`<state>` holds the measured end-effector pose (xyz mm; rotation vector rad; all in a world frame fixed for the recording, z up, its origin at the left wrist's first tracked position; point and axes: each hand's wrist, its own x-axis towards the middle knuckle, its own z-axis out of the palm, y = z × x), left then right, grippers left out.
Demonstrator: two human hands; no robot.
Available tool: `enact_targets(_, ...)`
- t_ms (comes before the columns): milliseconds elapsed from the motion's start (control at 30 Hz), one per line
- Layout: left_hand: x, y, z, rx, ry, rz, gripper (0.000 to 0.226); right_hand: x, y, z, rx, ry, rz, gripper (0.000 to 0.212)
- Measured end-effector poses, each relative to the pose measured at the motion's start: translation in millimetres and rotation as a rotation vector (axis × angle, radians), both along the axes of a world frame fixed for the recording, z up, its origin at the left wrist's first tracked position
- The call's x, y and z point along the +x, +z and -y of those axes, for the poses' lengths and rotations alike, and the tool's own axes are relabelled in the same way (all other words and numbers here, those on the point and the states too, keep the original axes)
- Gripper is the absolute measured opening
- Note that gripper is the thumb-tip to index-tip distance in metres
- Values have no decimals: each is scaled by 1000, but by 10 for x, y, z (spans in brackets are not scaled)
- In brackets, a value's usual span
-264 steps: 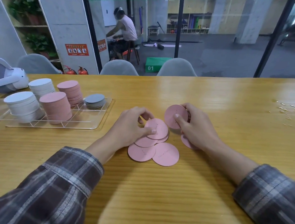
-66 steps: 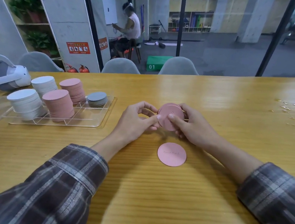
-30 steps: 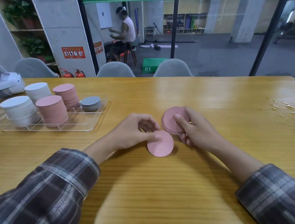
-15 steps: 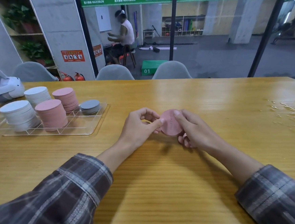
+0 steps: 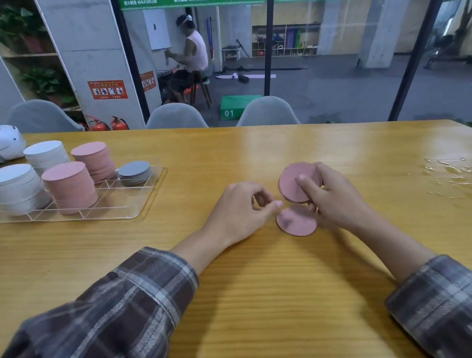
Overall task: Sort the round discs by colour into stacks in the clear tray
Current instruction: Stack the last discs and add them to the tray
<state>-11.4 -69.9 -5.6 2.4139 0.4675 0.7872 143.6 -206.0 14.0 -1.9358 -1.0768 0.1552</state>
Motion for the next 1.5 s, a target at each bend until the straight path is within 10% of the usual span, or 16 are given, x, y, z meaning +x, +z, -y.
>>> enact_targets(267,59,-17,25,-41,-161,-208,34,192,-28,103,-16,-76,-4,22)
enact_targets(1033,-23,22,11,-698,43,199,19,-250,-41,-40,11,206,-219,24)
enact_targets(1500,-132,35,-16,-270,20,46,24,-224,-161,-139,8,241,-15,13)
